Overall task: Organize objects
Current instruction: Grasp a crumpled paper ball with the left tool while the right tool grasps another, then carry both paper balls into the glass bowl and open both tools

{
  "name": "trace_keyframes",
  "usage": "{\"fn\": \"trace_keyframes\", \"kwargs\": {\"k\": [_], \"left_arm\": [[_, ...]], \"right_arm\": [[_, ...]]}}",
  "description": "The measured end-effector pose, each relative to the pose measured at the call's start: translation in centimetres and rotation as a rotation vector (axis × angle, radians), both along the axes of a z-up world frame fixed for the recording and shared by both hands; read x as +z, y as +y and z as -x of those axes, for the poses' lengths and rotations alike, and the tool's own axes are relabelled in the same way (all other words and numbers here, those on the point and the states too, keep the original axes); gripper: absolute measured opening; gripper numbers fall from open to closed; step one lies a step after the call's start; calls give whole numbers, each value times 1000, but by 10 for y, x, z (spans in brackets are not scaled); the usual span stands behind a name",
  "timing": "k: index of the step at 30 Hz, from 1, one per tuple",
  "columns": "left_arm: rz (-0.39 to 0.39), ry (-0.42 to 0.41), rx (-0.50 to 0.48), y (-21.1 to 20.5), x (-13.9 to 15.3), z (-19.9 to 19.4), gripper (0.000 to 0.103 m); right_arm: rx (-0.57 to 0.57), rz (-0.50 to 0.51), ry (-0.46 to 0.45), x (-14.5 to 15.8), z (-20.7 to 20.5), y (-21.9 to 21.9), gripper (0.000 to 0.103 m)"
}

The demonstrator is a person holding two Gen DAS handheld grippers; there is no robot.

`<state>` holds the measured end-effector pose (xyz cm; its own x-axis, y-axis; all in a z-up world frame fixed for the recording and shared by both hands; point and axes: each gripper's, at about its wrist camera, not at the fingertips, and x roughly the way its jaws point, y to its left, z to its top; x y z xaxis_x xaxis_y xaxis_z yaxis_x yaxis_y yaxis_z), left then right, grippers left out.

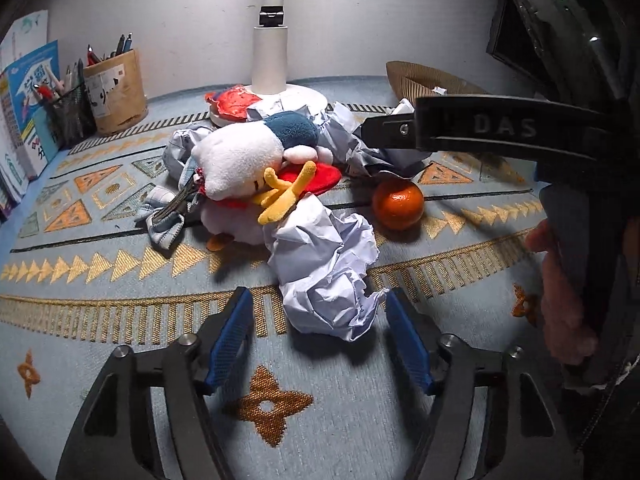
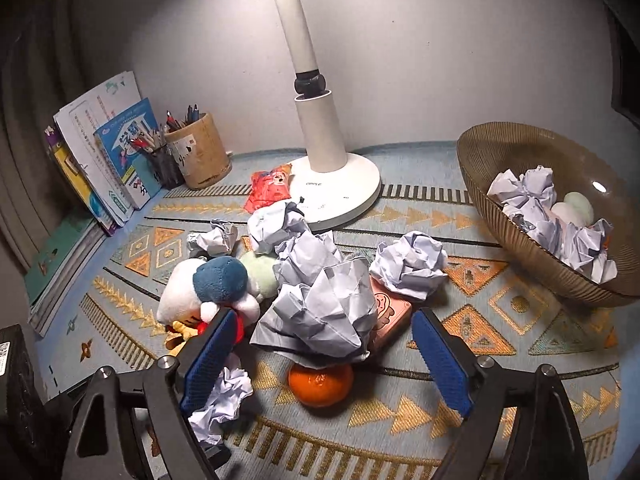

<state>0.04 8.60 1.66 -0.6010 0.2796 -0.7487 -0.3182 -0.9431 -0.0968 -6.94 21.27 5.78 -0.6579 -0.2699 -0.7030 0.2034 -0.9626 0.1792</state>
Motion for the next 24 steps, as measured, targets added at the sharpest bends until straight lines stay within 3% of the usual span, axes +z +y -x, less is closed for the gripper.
{"fn": "trace_keyframes", "kwargs": {"k": [1, 3, 6, 12, 15, 18, 24], "left_arm": [[-4, -3, -1, 0, -1, 1, 56], [-15, -5, -10, 1, -1, 0, 37], [-8, 10, 11, 0, 0, -3, 34], [-111, 31, 22, -16, 7, -7, 34], [-126, 40, 25, -19, 10, -11, 34], [-175, 44, -2, -15, 18, -17, 33], [-158, 121, -78, 19, 51, -22, 33]], "right_arm": [[4, 6, -7, -3, 3, 0, 60], [7, 24, -9, -7, 4, 1, 49], [6, 29, 20, -6, -3, 4, 46], [-9, 74, 67, 9, -28, 23, 46], [-25, 85, 87, 16, -44, 38, 46], [-55, 84, 102, 24, -61, 55, 46], [-152, 109, 158, 55, -85, 107, 46]]}}
